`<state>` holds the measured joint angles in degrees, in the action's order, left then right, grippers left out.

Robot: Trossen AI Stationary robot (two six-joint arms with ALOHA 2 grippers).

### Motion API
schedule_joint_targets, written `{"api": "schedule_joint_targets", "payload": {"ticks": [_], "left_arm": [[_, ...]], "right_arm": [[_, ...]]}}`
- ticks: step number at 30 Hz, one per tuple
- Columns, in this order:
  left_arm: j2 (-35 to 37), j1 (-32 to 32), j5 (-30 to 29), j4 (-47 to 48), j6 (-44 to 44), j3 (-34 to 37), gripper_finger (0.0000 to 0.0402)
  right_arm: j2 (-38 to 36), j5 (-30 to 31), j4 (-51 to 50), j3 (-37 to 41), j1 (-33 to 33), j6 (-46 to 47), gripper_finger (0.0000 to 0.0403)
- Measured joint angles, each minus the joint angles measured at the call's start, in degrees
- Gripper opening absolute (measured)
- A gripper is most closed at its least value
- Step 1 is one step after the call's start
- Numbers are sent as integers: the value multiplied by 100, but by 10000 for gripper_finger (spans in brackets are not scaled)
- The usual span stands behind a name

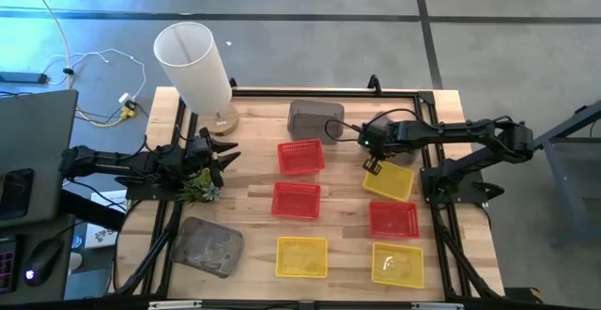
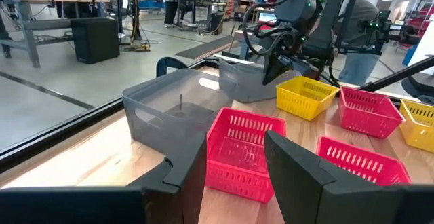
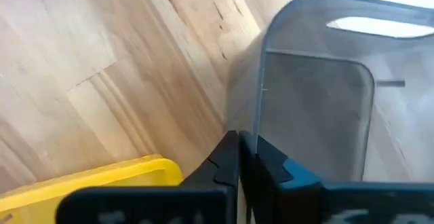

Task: Stack baskets by color
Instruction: Stack the right black bin on the middle black bin

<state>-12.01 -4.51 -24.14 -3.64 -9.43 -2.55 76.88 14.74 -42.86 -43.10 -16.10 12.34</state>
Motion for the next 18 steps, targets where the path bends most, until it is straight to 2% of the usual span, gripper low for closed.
{"api": "schedule_joint_targets", "payload": {"ticks": [7, 18], "left_arm": [[0, 0, -2, 2, 0, 0, 135], [1, 0, -37, 2, -96, 0, 135]], "right_arm": [[-11, 284, -180, -84, 0, 67, 1], [-11, 1124, -671, -1304, 195, -254, 0]]}}
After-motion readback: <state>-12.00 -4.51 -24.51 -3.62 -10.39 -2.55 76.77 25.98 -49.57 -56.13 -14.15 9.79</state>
